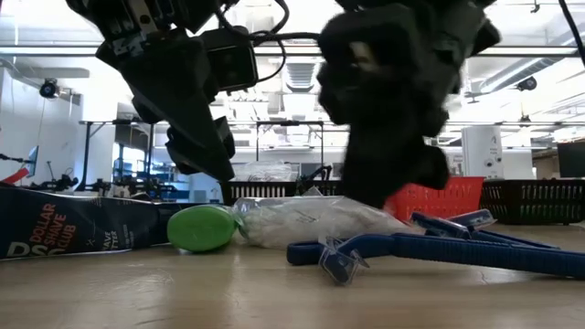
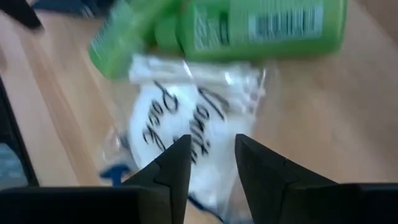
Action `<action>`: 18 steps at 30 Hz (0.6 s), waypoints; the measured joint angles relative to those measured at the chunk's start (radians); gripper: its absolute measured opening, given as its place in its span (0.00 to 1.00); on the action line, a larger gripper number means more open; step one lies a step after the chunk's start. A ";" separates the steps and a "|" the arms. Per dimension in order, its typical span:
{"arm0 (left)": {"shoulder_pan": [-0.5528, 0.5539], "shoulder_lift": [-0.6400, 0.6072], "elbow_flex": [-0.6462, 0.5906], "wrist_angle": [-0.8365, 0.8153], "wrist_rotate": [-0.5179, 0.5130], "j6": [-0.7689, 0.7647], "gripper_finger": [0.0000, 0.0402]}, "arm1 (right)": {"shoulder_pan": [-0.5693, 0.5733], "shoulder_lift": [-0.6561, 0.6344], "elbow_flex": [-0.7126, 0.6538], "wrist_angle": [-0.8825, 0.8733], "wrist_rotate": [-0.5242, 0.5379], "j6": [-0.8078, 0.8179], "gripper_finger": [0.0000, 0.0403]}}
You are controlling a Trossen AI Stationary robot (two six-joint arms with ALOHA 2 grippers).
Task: Pick & Place Travel size toiletries
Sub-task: Put the white cotton pack into the left black bin
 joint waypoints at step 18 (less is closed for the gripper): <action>-0.092 0.000 -0.008 -0.005 -0.040 -0.033 0.49 | 0.017 0.161 0.349 -0.052 -0.055 -0.153 0.19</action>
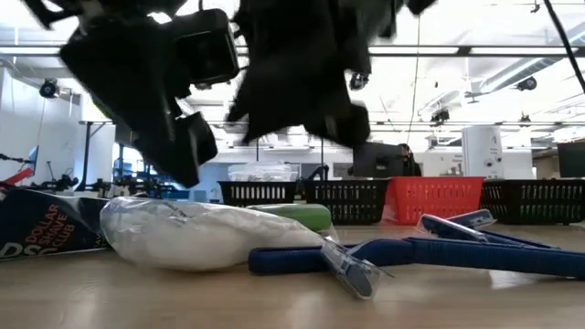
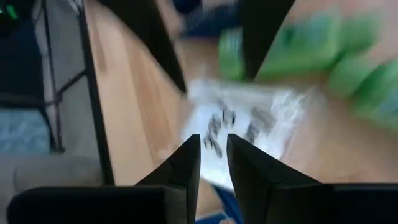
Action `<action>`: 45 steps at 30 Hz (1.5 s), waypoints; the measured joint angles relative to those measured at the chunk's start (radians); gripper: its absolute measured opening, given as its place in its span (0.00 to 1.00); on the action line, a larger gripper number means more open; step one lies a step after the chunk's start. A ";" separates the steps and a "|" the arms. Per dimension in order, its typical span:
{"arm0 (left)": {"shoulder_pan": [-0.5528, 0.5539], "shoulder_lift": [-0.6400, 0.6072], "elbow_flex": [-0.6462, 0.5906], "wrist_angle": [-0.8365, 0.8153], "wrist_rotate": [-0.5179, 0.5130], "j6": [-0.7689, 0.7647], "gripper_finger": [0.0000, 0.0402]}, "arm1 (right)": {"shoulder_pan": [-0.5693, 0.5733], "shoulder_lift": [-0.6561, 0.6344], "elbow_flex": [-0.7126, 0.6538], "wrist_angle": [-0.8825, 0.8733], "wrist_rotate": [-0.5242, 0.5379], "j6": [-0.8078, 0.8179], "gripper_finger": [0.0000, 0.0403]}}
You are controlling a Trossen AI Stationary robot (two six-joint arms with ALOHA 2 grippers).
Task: Pick & Place Travel size toiletries
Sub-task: Put the white cotton pack into the left black bin
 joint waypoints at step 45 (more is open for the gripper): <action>-0.130 0.120 0.019 0.105 -0.221 -0.508 0.49 | 0.069 -0.324 -0.555 0.341 0.141 0.339 0.42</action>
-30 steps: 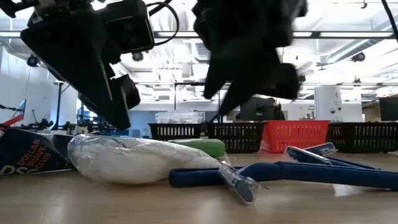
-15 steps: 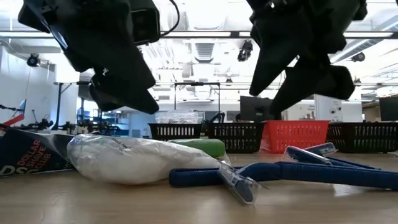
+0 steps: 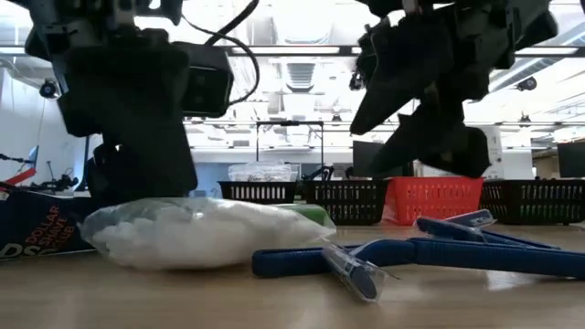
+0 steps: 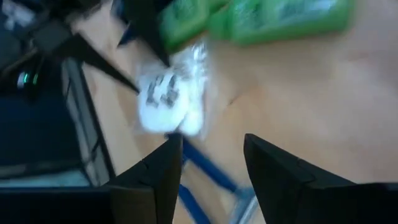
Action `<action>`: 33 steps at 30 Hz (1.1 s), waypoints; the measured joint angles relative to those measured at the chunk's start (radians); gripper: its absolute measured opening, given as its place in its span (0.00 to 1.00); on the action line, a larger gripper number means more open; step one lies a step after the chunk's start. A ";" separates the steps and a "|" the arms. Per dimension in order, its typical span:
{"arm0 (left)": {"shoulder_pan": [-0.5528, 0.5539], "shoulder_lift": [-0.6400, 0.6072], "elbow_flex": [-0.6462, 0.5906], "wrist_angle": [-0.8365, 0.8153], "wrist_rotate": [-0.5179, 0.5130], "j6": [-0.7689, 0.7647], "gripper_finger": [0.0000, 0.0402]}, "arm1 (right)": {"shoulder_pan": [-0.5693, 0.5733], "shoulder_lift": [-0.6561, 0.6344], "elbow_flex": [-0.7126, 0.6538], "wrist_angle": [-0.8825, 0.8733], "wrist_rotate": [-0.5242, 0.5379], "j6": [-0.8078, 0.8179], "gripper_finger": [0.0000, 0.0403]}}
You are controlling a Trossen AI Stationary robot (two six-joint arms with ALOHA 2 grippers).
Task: Pick & Place Travel size toiletries
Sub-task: Put the white cotton pack into the left black bin
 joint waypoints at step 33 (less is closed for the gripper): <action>-0.015 0.071 0.069 -0.090 0.007 -0.012 0.49 | -0.039 0.299 0.260 0.044 -0.275 0.060 0.46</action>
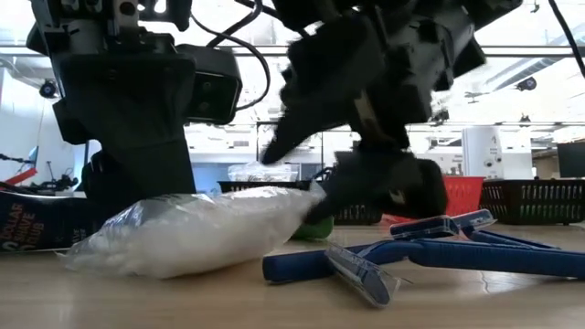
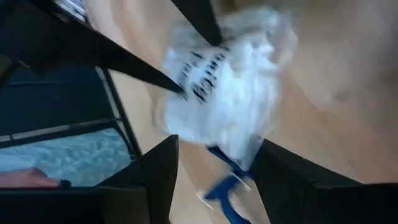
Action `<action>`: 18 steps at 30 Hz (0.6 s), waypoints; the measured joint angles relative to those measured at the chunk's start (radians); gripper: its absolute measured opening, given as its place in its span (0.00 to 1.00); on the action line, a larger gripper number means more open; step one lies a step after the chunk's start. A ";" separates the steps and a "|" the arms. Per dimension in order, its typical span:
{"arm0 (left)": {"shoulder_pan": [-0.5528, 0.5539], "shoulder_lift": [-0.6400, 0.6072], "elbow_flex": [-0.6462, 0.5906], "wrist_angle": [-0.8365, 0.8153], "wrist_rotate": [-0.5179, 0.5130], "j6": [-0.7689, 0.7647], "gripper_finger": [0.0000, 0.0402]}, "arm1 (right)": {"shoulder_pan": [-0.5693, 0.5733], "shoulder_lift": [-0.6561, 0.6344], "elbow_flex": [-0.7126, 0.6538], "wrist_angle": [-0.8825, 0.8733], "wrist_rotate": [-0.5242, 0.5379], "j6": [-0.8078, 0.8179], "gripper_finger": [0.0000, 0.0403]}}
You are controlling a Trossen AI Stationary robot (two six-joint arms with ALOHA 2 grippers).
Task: Pick & Place Travel size toiletries
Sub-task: Put the white cotton pack into the left black bin
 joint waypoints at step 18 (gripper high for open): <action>-0.046 0.003 -0.003 0.044 -0.101 0.001 0.49 | -0.002 -0.004 0.014 -0.032 0.044 0.054 0.20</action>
